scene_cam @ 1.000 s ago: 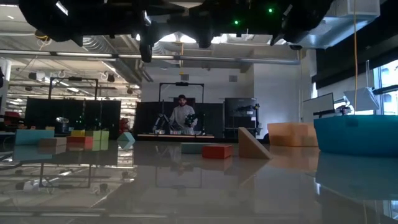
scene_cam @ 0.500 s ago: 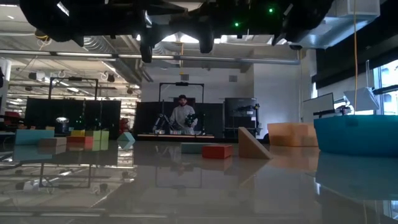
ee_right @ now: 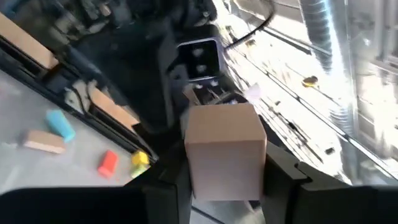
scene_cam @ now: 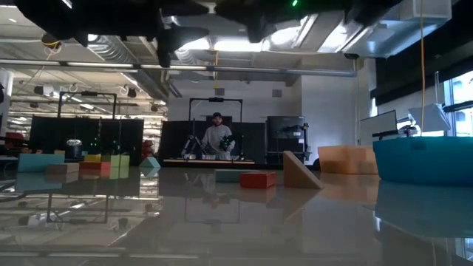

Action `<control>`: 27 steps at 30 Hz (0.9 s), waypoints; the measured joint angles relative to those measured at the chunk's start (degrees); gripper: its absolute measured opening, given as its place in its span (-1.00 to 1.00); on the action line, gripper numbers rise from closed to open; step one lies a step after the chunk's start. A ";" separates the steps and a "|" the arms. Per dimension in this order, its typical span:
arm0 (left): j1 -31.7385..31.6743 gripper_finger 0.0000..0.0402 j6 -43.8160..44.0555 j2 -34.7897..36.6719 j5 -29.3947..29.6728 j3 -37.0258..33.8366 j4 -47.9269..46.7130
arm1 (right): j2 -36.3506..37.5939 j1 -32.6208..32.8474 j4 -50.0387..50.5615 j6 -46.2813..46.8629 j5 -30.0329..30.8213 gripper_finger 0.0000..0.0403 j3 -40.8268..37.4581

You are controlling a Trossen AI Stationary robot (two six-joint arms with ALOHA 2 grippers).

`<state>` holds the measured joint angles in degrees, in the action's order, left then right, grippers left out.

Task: Sort blocks by size
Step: Put the brown cube block into the orange bin

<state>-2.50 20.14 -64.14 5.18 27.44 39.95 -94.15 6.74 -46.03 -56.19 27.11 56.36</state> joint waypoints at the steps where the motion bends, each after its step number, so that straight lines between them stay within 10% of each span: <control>1: -0.01 -0.07 -1.41 1.26 0.10 0.00 -2.43 | 1.27 0.39 1.98 -0.47 2.08 -0.35 0.00; 14: 0.04 -0.07 -3.81 7.37 2.26 -0.02 -28.29 | 17.95 -9.02 45.93 18.87 20.33 -0.35 0.00; 27: 0.04 -0.08 -3.64 7.37 2.96 -0.02 -29.53 | 18.28 -37.18 73.13 46.42 1.75 -0.34 0.00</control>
<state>-2.46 16.50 -56.77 8.14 27.42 10.42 -75.88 -30.44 27.10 -9.77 28.86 56.36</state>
